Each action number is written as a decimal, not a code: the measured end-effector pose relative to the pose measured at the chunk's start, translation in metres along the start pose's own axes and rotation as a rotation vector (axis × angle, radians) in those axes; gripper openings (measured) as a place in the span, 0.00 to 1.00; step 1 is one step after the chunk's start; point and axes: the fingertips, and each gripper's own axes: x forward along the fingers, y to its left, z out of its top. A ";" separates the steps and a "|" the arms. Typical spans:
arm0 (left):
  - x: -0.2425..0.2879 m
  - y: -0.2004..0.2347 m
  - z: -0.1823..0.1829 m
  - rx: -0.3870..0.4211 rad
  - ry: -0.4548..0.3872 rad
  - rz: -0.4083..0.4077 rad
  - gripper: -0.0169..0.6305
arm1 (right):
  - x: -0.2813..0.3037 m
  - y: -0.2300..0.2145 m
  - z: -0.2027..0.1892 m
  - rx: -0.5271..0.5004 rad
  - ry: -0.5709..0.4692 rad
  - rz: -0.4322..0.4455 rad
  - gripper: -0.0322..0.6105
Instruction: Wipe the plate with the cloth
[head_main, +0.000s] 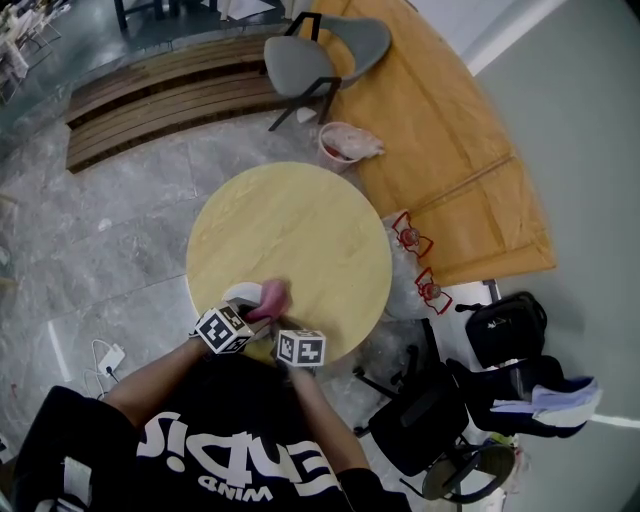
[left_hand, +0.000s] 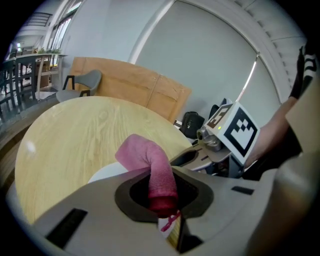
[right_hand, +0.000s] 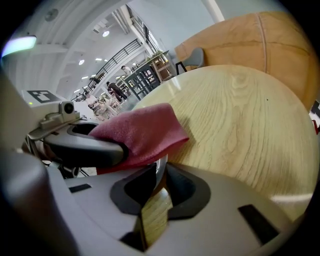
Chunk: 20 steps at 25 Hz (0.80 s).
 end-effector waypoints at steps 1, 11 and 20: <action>0.003 0.000 -0.003 -0.004 0.012 -0.003 0.11 | 0.000 0.000 0.000 0.002 -0.001 0.000 0.17; 0.023 0.019 -0.022 0.031 0.127 0.065 0.11 | 0.002 0.001 -0.001 0.007 -0.001 -0.006 0.17; 0.031 0.024 -0.031 0.034 0.139 0.082 0.11 | 0.002 0.000 -0.002 0.010 -0.014 -0.003 0.17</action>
